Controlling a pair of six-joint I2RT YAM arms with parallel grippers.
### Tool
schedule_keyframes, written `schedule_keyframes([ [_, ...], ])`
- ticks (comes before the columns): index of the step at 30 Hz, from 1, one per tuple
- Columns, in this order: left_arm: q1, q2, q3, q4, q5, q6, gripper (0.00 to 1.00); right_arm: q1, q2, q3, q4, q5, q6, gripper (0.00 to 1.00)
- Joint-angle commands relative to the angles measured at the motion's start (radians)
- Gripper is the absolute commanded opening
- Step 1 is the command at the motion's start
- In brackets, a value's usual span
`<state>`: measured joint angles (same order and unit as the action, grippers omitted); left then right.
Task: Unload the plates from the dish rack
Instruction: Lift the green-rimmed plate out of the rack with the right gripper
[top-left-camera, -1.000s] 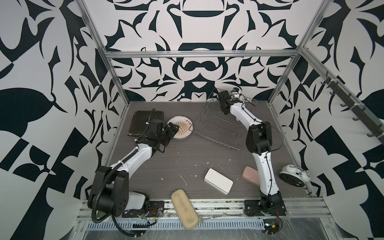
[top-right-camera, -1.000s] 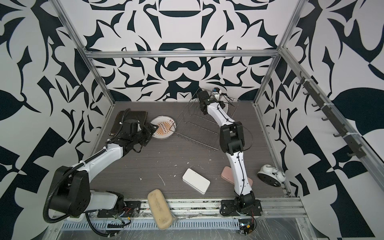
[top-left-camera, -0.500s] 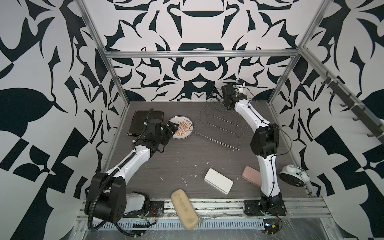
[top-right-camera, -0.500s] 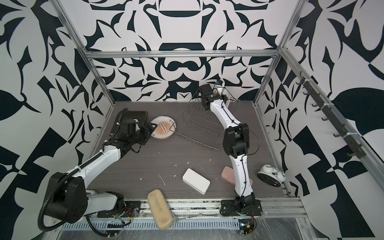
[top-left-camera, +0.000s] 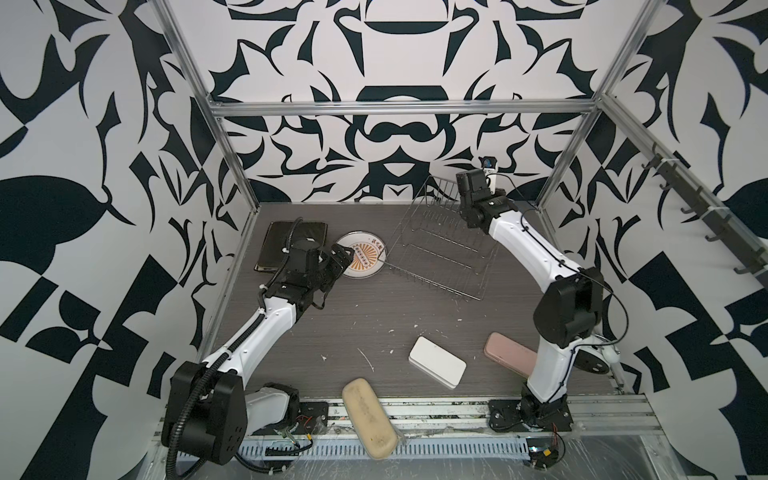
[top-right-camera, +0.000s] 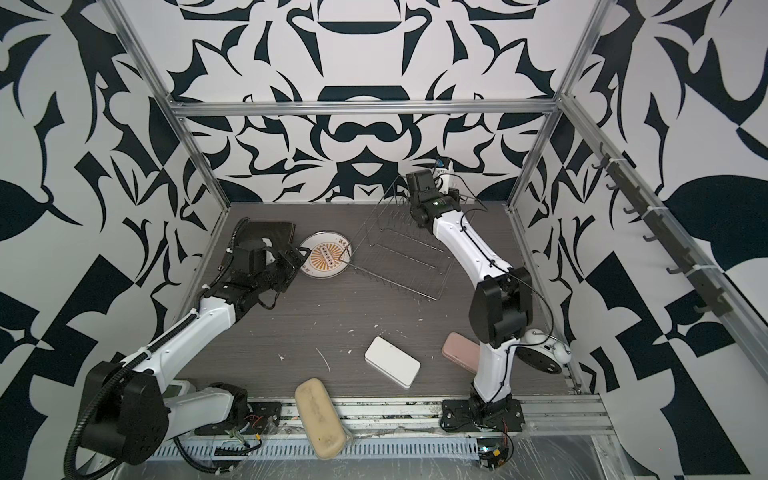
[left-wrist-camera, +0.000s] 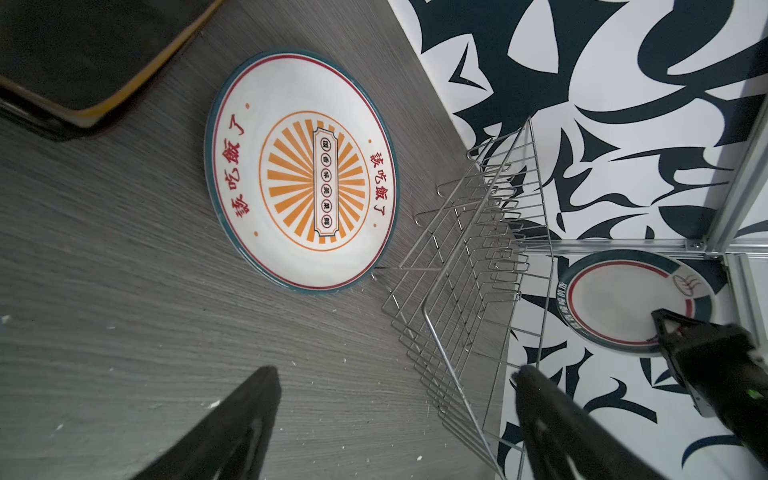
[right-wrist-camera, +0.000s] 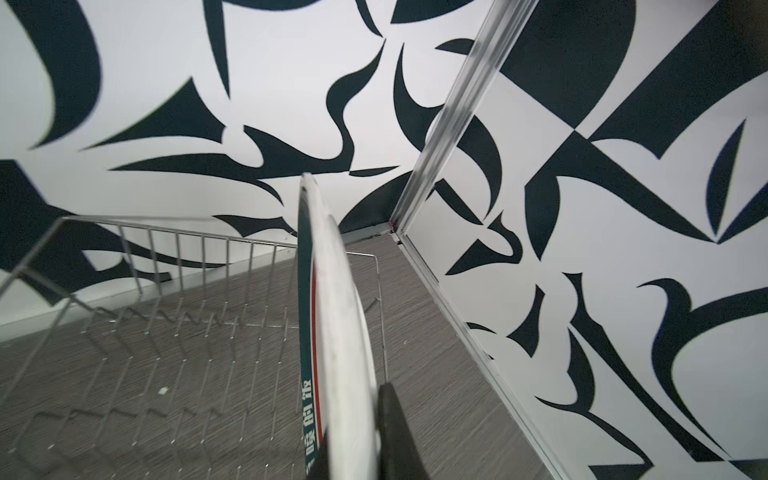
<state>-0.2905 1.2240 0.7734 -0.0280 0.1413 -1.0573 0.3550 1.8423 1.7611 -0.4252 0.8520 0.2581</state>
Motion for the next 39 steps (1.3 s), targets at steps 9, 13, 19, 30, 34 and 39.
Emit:
schedule_keyframes([
  [9, -0.019, 0.033, 0.048, 0.018, 0.01, -0.021, 0.93, 0.002, -0.394, -0.347, 0.316, -0.392, 0.062, 0.0],
  [13, -0.027, 0.079, 0.059, 0.097, 0.077, -0.079, 0.93, 0.002, -0.507, -0.469, 0.39, -0.546, 0.104, 0.0],
  [19, -0.068, 0.13, 0.139, 0.132, 0.133, -0.079, 0.94, 0.002, -0.627, -0.616, 0.46, -0.737, 0.284, 0.0],
  [30, -0.127, 0.254, 0.252, 0.26, 0.293, -0.143, 0.94, 0.002, -0.64, -0.781, 0.619, -1.018, 0.662, 0.0],
  [34, -0.14, 0.285, 0.262, 0.279, 0.302, -0.153, 0.94, 0.002, -0.622, -0.798, 0.655, -1.114, 0.734, 0.0],
  [39, -0.151, 0.307, 0.264, 0.295, 0.311, -0.162, 0.94, 0.003, -0.63, -0.871, 0.76, -1.135, 0.829, 0.0],
])
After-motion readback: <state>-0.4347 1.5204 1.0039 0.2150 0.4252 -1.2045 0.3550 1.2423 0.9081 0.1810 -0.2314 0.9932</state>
